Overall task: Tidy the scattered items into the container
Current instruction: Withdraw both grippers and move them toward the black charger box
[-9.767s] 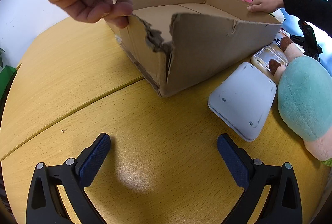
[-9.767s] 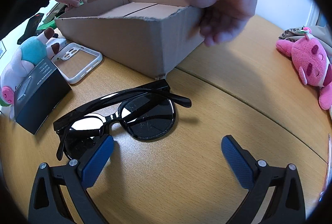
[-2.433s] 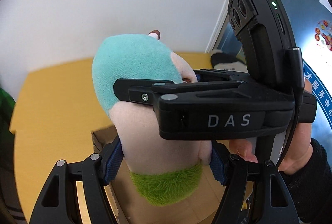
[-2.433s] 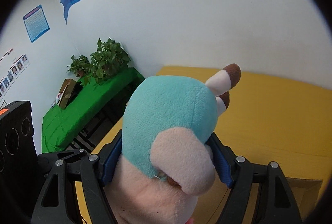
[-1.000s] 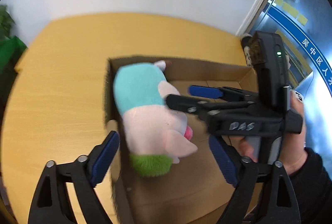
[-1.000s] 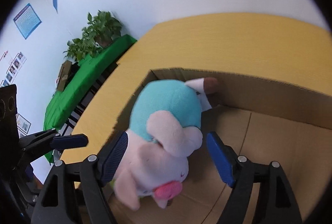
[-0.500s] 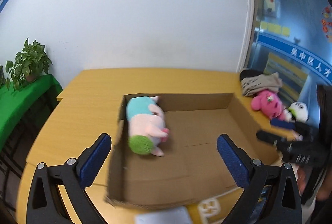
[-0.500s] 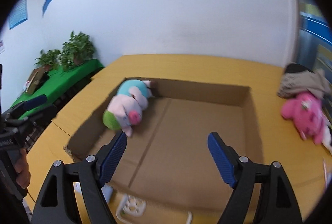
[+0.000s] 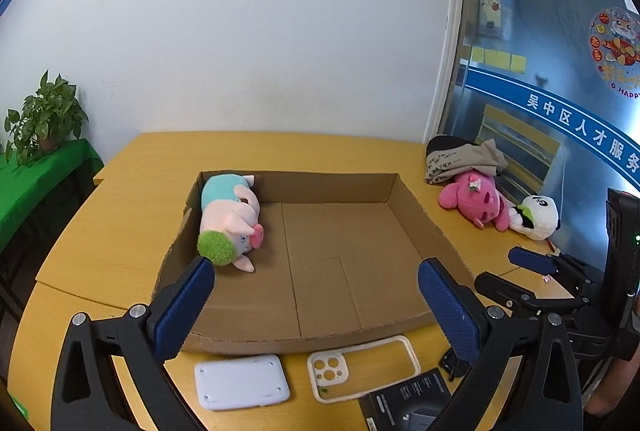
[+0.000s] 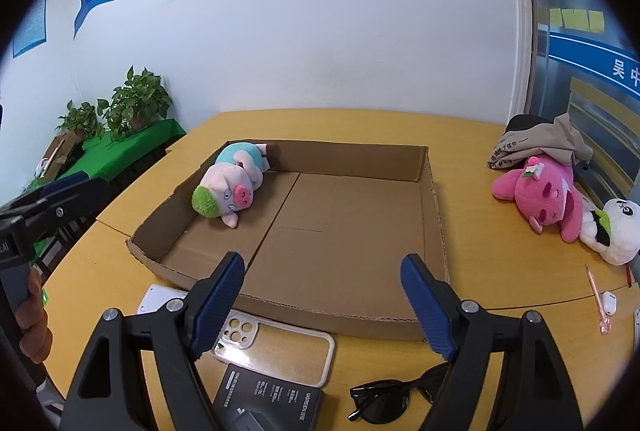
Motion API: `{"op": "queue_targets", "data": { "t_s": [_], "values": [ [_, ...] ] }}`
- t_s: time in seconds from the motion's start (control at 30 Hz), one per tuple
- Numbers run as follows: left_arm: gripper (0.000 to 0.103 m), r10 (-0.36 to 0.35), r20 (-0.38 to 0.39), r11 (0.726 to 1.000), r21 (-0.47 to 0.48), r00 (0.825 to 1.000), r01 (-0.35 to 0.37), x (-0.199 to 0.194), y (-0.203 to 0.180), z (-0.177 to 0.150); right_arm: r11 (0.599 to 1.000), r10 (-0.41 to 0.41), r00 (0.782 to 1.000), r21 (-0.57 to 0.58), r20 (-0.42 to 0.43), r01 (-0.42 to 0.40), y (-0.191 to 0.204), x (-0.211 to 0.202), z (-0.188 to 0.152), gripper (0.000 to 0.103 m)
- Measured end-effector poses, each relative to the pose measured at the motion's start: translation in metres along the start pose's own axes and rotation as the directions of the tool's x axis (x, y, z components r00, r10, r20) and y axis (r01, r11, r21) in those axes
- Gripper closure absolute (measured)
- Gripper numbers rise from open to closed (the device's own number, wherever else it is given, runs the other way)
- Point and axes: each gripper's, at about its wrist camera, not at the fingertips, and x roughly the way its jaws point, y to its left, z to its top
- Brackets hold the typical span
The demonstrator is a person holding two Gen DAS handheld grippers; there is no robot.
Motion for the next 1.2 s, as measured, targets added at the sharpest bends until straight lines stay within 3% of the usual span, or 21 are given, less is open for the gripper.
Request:
{"op": "queue_targets", "data": {
  "t_s": [0.13, 0.27, 0.67, 1.2],
  "values": [
    [0.0, 0.014, 0.001, 0.999, 0.033, 1.0, -0.014, 0.002, -0.014, -0.004, 1.0, 0.01, 1.0, 0.001, 0.01, -0.01, 0.0, -0.006, -0.002, 0.023],
    [0.0, -0.024, -0.002, 0.999, 0.032, 1.0, 0.024, -0.002, -0.021, -0.006, 1.0, 0.017, 1.0, 0.008, 0.01, -0.017, -0.001, -0.006, -0.003, 0.023],
    [0.0, -0.058, -0.029, 0.998, -0.012, 0.998, 0.058, 0.003, -0.017, -0.012, 1.0, 0.016, 1.0, 0.009, -0.011, -0.016, -0.001, 0.002, -0.006, 0.023],
    [0.0, -0.088, -0.069, 0.996, 0.01, 0.994, 0.089, 0.007, -0.025, -0.021, 1.0, 0.011, 0.999, 0.012, -0.033, -0.01, -0.004, 0.004, -0.01, 0.023]
  ]
}}
